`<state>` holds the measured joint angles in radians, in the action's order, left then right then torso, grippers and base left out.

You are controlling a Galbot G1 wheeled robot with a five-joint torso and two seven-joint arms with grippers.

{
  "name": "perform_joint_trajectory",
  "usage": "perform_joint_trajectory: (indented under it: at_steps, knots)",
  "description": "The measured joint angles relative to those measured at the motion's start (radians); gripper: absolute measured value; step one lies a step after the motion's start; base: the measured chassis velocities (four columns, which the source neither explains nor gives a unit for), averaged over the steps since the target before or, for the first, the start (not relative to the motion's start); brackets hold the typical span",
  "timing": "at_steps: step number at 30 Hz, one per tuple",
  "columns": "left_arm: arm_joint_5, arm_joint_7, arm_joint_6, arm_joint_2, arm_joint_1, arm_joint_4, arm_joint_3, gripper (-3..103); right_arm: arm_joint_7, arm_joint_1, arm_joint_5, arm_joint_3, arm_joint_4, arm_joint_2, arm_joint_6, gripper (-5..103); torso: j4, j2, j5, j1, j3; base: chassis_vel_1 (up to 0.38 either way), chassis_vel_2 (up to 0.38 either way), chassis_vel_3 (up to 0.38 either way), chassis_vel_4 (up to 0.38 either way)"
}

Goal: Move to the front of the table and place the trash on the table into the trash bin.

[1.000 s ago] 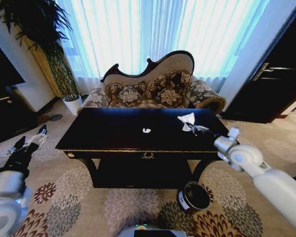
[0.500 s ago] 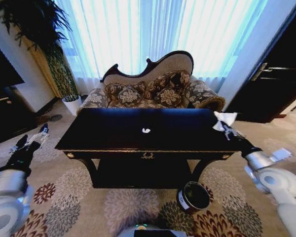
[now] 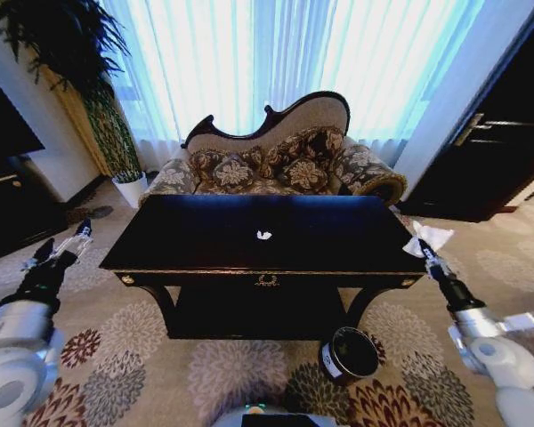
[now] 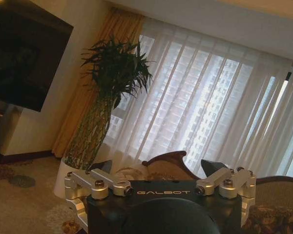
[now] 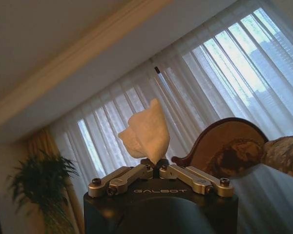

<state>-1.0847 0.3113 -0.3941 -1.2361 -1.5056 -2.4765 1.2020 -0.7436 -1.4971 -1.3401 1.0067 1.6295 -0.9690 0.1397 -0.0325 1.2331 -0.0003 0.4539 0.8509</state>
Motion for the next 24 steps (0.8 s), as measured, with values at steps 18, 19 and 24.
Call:
perform_joint_trajectory:
  at_steps: [18,19,24]
  knots:
    - [0.032,-0.002,0.003,0.000,0.001,0.018,-0.016,100,-0.451,0.083,0.033,-0.169,-0.483,-0.027,0.011,1,-0.0003,0.000,0.0001,0.000,0.000,0.000,0.000,0.000,0.000]
    - [0.032,-0.002,0.003,0.000,0.001,0.018,-0.016,100,-0.451,0.083,0.033,-0.169,-0.483,-0.027,0.011,1,-0.0003,0.000,0.0001,0.000,0.000,0.000,0.000,0.000,0.000]
    - [0.035,-0.002,0.003,-0.002,-0.004,0.007,-0.013,100,-0.316,0.177,0.251,-0.297,-0.683,-0.026,0.120,1,0.0000,0.000,0.0003,0.000,0.000,0.000,0.000,0.000,0.000]
